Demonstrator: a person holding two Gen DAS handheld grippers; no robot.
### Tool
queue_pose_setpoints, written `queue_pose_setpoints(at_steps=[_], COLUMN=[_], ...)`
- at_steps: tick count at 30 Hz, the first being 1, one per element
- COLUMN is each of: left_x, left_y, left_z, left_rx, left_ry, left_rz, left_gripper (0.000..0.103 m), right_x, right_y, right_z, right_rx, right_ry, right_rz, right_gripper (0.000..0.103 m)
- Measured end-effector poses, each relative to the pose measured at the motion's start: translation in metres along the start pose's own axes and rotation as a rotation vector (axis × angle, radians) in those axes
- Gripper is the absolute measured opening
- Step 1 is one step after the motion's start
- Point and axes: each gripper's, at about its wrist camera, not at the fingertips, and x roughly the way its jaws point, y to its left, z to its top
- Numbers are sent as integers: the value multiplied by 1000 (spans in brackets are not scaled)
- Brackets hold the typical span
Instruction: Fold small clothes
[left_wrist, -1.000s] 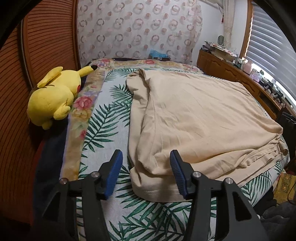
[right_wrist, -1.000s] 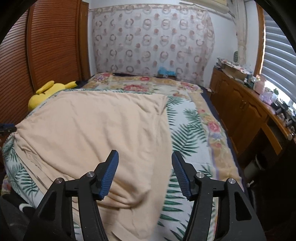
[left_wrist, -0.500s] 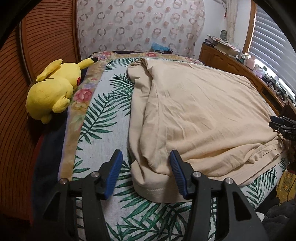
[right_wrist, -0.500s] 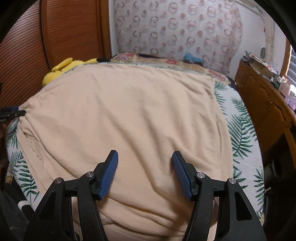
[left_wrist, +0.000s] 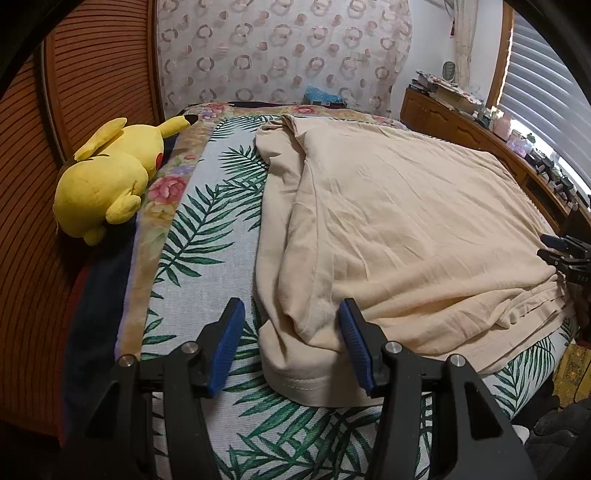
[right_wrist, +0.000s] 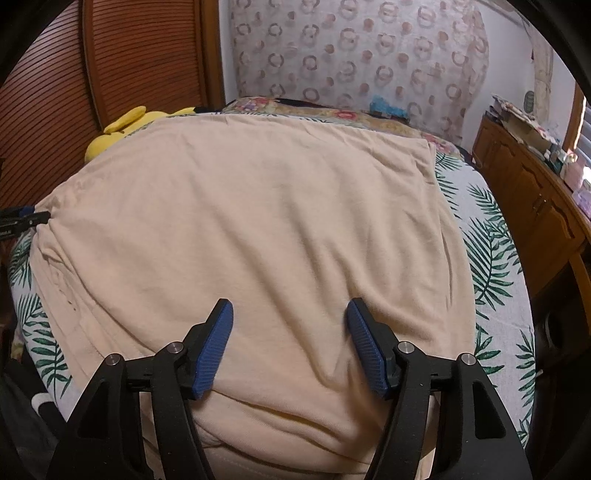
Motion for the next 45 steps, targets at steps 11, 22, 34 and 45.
queue_pose_setpoints(at_steps=[11,22,34,45], left_x=[-1,-51,-52,-57], left_y=[-3,-54,-145,-268], left_z=[1,35,100,134], left_rx=[-17,57,208,382], left_ry=[-16,-212,-264,-220], left_rz=[-88,-209,-397,-573], left_gripper=[18,2,1,1], right_x=[1,1,-53,-110], right_y=[1,0,-28,-73], right_z=[0,-1,-4,-18], right_rx=[-2,-3,65,155], right_ry=[0,-3,-120,-207], right_rz=[1,-1,-49,-130], right_gripper=[68,68,68,68])
